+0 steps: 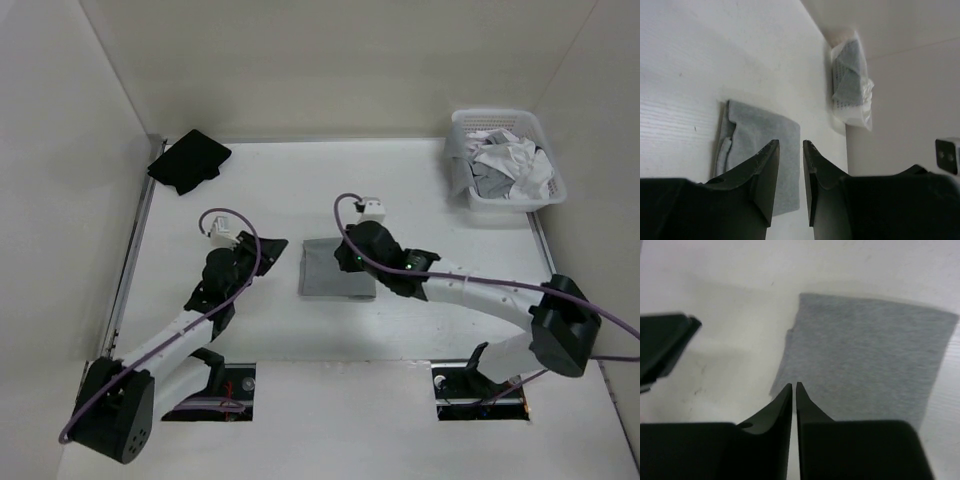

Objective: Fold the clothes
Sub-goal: Fold the tank top

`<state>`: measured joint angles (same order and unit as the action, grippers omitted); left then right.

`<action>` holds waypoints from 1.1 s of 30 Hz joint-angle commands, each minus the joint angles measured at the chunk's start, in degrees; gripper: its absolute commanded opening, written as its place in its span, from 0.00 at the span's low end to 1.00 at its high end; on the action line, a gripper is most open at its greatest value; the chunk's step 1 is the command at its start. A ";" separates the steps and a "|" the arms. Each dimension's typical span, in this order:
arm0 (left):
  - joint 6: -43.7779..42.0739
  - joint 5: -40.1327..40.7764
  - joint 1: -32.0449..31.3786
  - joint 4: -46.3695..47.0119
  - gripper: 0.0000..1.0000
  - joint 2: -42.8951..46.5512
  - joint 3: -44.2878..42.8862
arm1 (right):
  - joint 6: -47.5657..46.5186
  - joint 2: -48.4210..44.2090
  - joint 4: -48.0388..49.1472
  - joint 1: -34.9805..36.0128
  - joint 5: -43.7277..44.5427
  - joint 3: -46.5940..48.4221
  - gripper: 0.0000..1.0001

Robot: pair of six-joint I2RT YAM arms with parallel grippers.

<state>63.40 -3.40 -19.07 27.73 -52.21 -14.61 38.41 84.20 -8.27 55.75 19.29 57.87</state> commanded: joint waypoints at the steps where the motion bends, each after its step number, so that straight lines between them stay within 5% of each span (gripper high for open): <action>1: -1.34 0.76 -4.60 6.46 0.24 -4.90 -2.26 | 1.31 -5.26 8.69 -2.44 -0.39 -7.91 0.07; 8: -7.75 3.83 -5.58 0.95 0.29 -8.80 -1.30 | 0.78 -27.39 20.66 -6.65 0.04 -29.54 0.05; 13: -15.75 11.82 -4.53 -9.07 0.40 -5.28 -1.38 | 2.89 -38.40 23.04 -15.25 3.82 -36.85 0.33; 15: -17.33 13.85 -4.44 -11.89 0.45 -4.84 -2.70 | 3.16 -38.59 23.04 -20.08 2.95 -36.43 0.47; 19: -18.39 13.95 -4.26 -15.32 0.50 -6.59 -6.12 | 2.28 -34.30 24.61 -26.69 -0.04 -33.00 0.59; 27: -20.06 14.29 -3.82 -16.65 0.52 -8.61 -9.20 | 3.59 -25.77 38.93 -32.50 1.71 -38.52 0.61; 33: -21.47 13.95 -4.09 -15.77 0.51 -12.13 -12.98 | 2.99 -22.86 38.68 -33.64 0.75 -37.57 0.61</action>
<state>43.79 10.07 -22.92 10.46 -63.35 -23.75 41.21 61.01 24.84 22.33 20.14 19.20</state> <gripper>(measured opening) 0.513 0.610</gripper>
